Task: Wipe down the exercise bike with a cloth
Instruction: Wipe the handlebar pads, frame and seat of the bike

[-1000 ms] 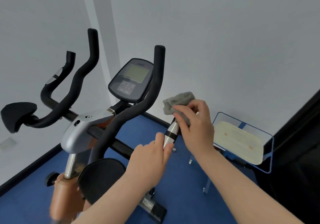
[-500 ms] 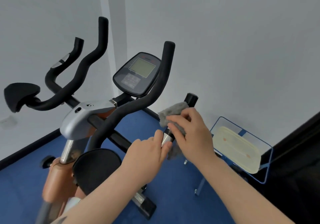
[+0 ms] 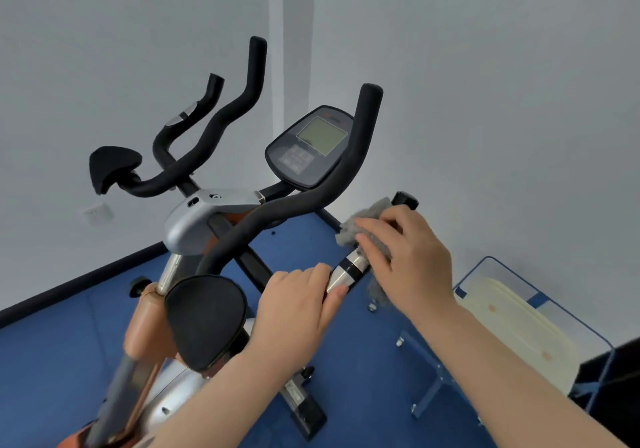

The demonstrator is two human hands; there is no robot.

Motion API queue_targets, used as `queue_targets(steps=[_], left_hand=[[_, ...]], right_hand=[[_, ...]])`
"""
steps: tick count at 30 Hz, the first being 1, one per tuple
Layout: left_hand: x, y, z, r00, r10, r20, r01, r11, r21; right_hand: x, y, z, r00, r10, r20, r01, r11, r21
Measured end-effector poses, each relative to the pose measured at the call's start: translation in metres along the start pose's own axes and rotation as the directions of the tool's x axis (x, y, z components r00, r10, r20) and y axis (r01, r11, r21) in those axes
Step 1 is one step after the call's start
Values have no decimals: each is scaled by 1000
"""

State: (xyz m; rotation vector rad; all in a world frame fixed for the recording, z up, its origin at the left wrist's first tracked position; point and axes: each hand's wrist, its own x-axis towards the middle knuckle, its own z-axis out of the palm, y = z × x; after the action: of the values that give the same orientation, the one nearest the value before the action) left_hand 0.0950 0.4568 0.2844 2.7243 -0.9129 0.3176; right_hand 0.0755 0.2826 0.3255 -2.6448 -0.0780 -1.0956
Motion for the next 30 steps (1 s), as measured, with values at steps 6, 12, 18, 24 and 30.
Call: queue_targets(steps=[6,12,18,24,30], left_hand=[[-6,3,-5,1000,-27,7,27,998,-55],[-9,-17,-34,999,-45,0,45,997,-67],[-27,-49,-45,977,-199,-82,183,968,-174],[-43,-51,-39,830,-458,-318,306,851,-427],[-40,-60,-39,854,-421,-307,284,870,-403]], right_hand=[[-16,-10,3,994,-15,105,2,992,124],[-21,-9,1,996,75,38,-79,990,118],[-35,-49,12,967,-164,196,162,986,26],[-45,-24,-1,935,-220,279,202,975,90],[-40,-78,25,892,-232,389,272,961,-51]])
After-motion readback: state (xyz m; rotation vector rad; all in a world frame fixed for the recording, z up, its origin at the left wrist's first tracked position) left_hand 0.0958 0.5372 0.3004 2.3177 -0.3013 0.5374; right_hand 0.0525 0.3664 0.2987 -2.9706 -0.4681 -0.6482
